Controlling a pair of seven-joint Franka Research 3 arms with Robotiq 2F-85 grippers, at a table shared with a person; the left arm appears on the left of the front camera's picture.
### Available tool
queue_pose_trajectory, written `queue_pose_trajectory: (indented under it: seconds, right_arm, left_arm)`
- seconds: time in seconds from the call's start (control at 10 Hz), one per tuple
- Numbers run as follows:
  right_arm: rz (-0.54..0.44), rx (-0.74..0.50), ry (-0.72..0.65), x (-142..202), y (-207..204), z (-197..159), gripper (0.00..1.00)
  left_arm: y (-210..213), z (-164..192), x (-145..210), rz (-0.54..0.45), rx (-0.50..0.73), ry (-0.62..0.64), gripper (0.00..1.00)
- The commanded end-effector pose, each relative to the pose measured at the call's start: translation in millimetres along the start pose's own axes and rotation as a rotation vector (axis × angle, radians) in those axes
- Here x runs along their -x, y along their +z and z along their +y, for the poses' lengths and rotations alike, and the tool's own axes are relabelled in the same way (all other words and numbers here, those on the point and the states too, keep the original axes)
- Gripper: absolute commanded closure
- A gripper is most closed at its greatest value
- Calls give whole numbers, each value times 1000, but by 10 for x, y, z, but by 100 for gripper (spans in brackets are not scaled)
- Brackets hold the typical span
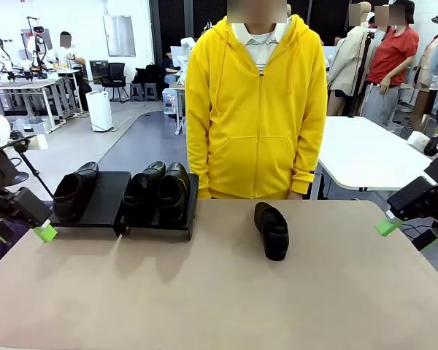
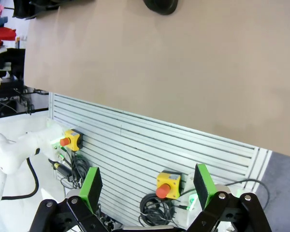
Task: Organize the shoes by placing them on the stand.
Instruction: Pick up one Shoe and place it in the middle of the table.
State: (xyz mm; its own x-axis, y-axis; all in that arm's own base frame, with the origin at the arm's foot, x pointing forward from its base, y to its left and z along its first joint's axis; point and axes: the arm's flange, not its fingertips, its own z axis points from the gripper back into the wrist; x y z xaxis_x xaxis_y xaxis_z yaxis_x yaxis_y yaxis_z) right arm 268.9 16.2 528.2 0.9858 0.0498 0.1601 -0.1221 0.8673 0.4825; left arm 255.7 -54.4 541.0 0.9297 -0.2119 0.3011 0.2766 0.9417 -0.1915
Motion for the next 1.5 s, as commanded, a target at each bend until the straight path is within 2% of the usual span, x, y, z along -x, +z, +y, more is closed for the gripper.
queue_pose_trajectory:
  seconds: [0.0, 0.1, 0.2, 0.4, 0.5, 0.7, 0.8, 0.9, 1.0, 1.1, 1.4]
  right_arm:
    - [0, 0, 0, 0, 0, 0, 0]
    - [5, 104, -65, -442, -116, 352, 0]
    - [44, 229, 46, -931, -385, 796, 0]
    - [92, 406, 123, -1689, -949, 1389, 0]
    - [17, 526, 121, -2006, -1352, 1603, 0]
    - [89, 612, 123, -2359, -2045, 1738, 0]
    - [115, 599, 98, -2511, -2265, 1705, 0]
    - [94, 573, 93, -2565, -2335, 1681, 0]
    - [74, 534, 107, -2479, -2209, 1651, 0]
    - [93, 585, 133, -2450, -2428, 1499, 0]
    - [91, 580, 125, -2534, -2458, 1510, 0]
  left_arm:
    - [12, 11, -20, -4, -4, -12, 0]
    - [12, 11, -20, -4, -4, -12, 0]
    - [12, 11, -20, -4, -4, -12, 0]
    - [12, 11, -20, -4, -4, -12, 0]
    - [12, 11, -20, -4, -4, -12, 0]
    - [12, 11, -20, -4, -4, -12, 0]
    - [12, 11, -20, -4, -4, -12, 0]
    - [12, 11, -20, -4, -4, -12, 0]
    - [12, 11, -20, -4, -4, -12, 0]
    - [12, 11, -20, -4, -4, -12, 0]
    - [12, 11, -20, -4, -4, -12, 0]
